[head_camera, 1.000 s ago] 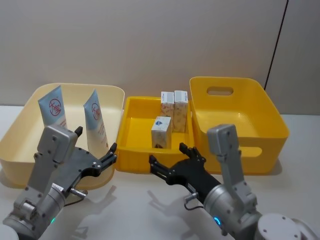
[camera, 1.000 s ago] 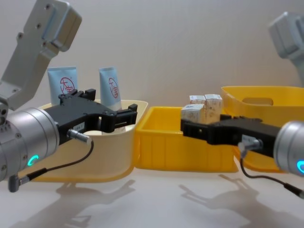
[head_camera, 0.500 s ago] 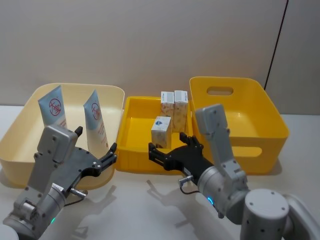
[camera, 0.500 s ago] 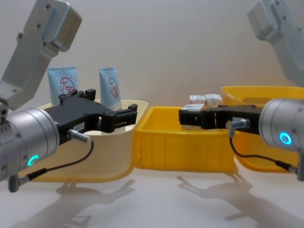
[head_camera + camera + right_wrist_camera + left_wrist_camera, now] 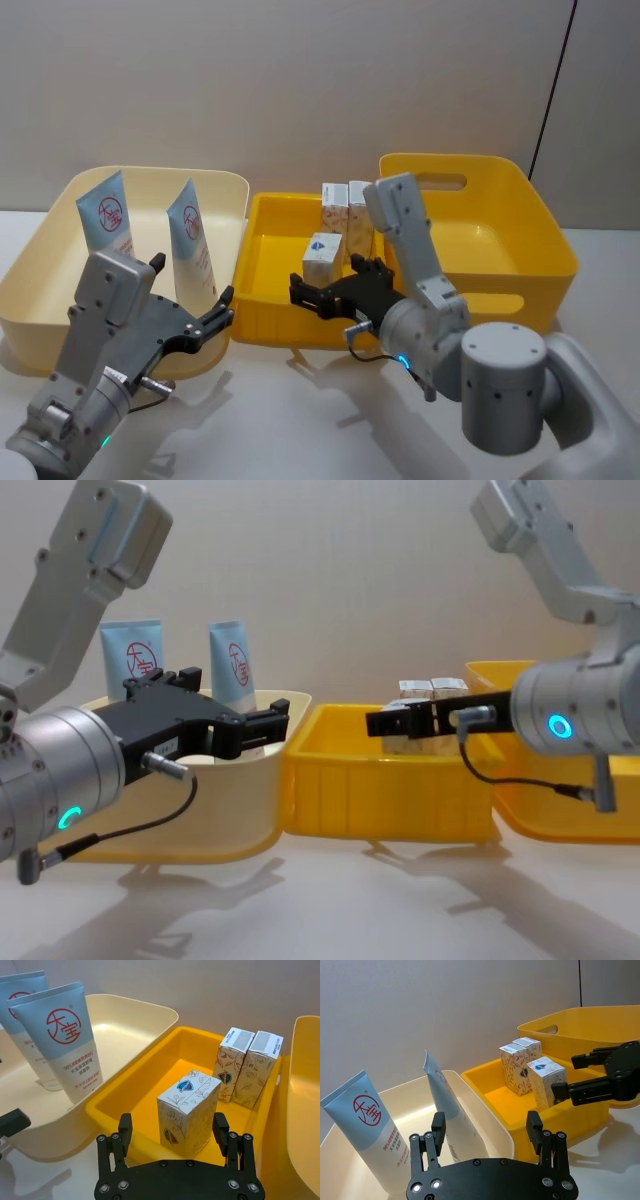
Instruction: Bimanual collaborative sorting of washing and personal care products
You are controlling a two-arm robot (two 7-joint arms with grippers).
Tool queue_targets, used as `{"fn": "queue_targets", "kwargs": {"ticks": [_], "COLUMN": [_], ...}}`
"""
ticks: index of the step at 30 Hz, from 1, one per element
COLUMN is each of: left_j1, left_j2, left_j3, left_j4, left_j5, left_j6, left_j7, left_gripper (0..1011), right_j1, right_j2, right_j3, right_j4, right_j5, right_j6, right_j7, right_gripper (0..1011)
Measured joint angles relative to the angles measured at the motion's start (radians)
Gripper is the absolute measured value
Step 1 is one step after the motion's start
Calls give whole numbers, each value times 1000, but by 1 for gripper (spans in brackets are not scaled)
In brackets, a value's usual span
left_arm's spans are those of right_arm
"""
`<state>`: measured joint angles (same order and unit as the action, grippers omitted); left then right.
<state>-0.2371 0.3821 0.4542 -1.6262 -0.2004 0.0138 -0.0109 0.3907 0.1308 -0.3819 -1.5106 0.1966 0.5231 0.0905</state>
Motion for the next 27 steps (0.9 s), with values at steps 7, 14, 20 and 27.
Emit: {"fn": "queue_targets", "kwargs": {"ticks": [7,14,20,27], "left_j1": [0,0,0,0], "left_j2": [0,0,0,0], "left_j3": [0,0,0,0], "left_j4": [0,0,0,0], "left_j5": [0,0,0,0], "left_j6": [0,0,0,0], "left_j7": [0,0,0,0], "left_gripper": [1003,1004,1003,1003], "right_j1": [45,72,82,92], "right_j2": [-41,-71,-88,-104], "right_j3": [10,14,16,15], "right_j4": [60,104,128,153], "right_j5": [4,1,-8,-24], "right_j6": [36,41,40,28], "right_j7": [-7,-23,-35,-51], "right_gripper": [1001,1001,1001,1001]}}
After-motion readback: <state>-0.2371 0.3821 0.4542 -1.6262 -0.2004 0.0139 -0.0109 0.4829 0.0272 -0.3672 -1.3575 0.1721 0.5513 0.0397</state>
